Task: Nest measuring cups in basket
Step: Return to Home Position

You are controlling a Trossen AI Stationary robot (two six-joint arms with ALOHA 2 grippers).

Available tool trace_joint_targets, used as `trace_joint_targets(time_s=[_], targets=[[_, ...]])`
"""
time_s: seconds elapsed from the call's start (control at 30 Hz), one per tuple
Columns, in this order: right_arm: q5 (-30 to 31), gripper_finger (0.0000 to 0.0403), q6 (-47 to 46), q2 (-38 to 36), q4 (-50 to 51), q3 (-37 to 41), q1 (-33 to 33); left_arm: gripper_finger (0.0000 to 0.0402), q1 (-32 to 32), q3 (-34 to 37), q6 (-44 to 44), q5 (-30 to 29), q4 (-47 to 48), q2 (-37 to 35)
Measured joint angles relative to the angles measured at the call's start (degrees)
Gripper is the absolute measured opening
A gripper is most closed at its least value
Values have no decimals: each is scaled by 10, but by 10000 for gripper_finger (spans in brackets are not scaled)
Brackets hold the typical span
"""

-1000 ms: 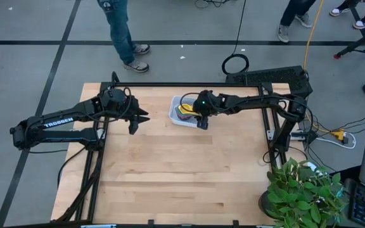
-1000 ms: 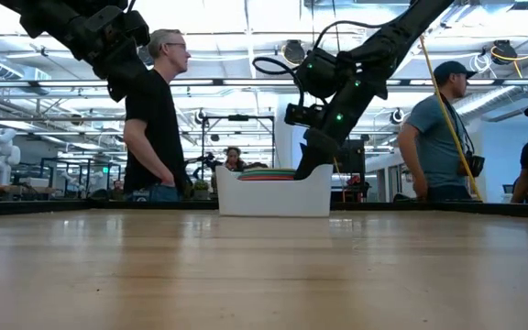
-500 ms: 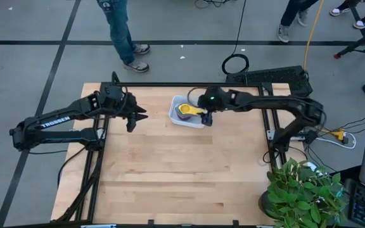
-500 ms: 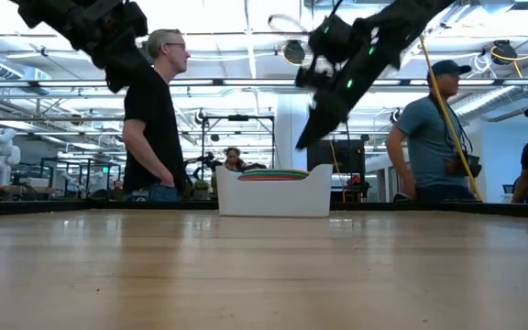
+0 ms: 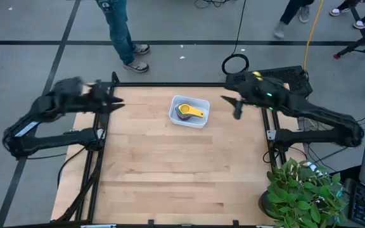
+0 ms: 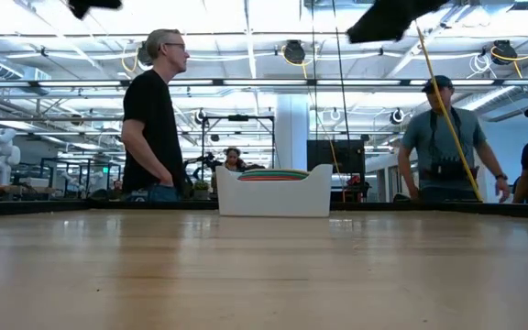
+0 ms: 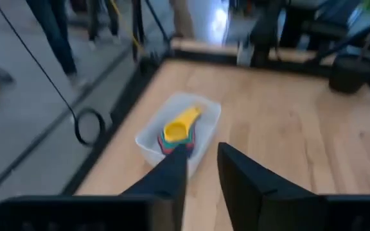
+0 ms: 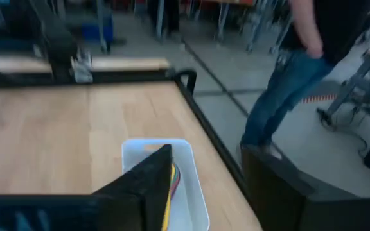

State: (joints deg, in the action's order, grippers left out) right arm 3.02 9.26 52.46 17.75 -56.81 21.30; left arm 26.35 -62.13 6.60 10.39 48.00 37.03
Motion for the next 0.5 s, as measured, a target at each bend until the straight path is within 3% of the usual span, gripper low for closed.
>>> trace_joint_targets(time_s=[0.27, 0.5], targets=[[-2, 98, -38, -201, -158, 202, 0, 7, 0, 61, -46, 0, -16, -152], [-2, 48, -25, -289, -265, 339, 0, 19, 0, 139, -73, 0, -23, -224]])
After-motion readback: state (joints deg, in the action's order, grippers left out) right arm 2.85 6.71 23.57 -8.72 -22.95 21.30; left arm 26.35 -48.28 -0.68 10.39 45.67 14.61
